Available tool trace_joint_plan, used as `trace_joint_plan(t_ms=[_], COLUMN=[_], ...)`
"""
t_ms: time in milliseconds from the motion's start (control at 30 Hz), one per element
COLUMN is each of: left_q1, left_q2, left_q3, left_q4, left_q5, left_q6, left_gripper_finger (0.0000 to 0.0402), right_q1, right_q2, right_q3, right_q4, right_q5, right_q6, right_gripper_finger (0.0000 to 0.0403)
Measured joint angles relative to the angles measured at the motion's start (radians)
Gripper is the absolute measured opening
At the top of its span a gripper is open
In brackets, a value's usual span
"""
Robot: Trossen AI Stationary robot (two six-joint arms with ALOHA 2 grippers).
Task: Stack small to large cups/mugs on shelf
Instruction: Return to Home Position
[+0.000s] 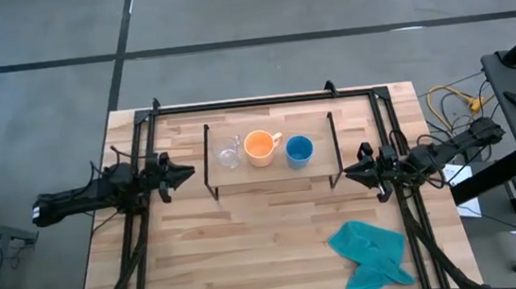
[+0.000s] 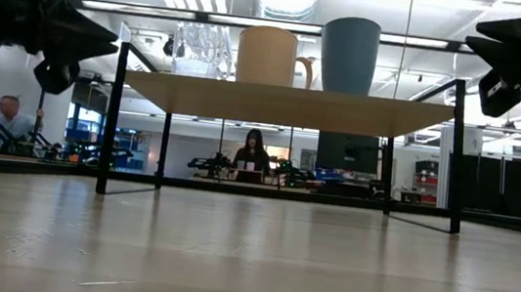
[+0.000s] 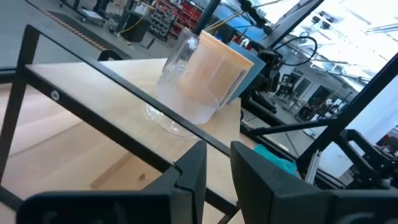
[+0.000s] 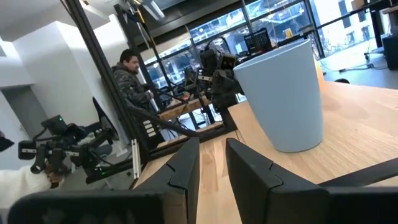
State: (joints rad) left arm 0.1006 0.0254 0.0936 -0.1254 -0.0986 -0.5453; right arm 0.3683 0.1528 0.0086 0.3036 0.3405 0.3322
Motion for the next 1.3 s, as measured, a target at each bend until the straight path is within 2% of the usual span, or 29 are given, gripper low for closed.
trace_joint_plan(t_ms=[300,1300], left_q1=[0.000,0.000], left_q2=[0.000,0.046], left_q3=[-0.062,-0.063], left_q4=[0.097,0.107], left_q5=[0.011,0.009], left_q6=[-0.007,0.002], left_gripper_finger=[0.0059,0.0059], right_q1=[0.000,0.000], right_q2=[0.000,0.001], right_q3=[0.000,0.000], right_q4=[0.000,-0.007], right_q5=[0.000,0.000], right_q6=[0.005,0.008], right_gripper_finger=[0.0075,0.0075])
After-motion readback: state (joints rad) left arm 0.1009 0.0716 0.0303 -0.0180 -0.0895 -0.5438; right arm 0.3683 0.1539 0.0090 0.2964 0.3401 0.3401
